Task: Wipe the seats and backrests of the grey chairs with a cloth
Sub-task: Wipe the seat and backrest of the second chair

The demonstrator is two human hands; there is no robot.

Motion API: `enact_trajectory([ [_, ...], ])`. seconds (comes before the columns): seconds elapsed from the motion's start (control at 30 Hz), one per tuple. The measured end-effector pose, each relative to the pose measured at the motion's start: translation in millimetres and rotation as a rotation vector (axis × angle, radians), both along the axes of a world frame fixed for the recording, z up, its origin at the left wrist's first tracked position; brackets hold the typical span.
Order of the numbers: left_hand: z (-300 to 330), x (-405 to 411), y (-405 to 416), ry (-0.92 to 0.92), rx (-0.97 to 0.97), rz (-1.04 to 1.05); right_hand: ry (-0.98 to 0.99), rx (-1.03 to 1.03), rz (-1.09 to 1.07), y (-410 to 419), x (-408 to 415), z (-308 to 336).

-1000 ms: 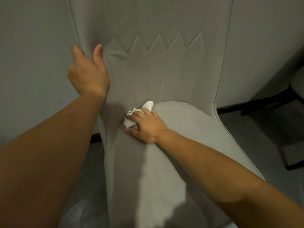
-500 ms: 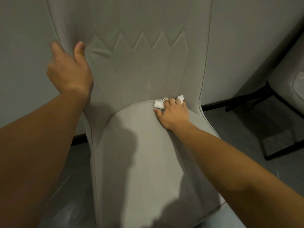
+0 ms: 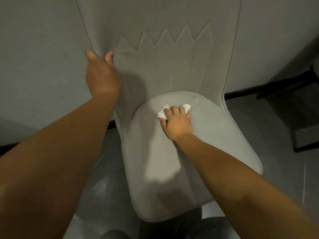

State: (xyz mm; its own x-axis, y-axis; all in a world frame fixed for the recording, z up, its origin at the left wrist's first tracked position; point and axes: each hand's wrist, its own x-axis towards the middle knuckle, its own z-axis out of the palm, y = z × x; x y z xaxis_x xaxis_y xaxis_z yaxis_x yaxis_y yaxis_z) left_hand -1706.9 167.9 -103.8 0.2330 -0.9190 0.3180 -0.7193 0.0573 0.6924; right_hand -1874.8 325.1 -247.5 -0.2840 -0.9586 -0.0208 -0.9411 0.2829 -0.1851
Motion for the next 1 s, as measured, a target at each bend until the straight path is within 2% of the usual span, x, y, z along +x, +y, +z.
enact_trajectory([
  [0.07,2.5,4.2,13.5,-0.046,0.135,-0.078,-0.006,0.064,0.030,9.6,6.7,10.3],
  [0.2,-7.3,34.8,75.0,-0.485,0.427,-0.122,-0.096,0.190,-0.008,32.9,11.3,40.7],
  [0.27,-9.8,58.3,105.9,-0.661,0.498,-0.160,-0.129,0.224,-0.073,42.3,7.7,60.0],
  [0.43,2.7,99.4,158.4,-0.814,0.558,-0.303,-0.150,0.255,-0.135,54.1,-4.3,112.9],
  [0.5,8.0,102.3,175.1,-0.837,0.528,-0.348,-0.178,0.224,-0.162,53.8,-5.2,129.3],
  [0.6,11.8,86.3,189.5,-0.767,0.451,-0.386,-0.195,0.144,-0.210,43.6,-11.6,143.1],
  [0.73,-10.9,40.1,204.7,-0.766,0.286,-0.610,-0.191,0.018,-0.267,26.7,-29.2,136.4],
  [1.0,-111.1,-11.4,186.5,-0.846,0.391,-0.675,-0.111,-0.348,-0.140,-20.1,-53.6,80.9],
])
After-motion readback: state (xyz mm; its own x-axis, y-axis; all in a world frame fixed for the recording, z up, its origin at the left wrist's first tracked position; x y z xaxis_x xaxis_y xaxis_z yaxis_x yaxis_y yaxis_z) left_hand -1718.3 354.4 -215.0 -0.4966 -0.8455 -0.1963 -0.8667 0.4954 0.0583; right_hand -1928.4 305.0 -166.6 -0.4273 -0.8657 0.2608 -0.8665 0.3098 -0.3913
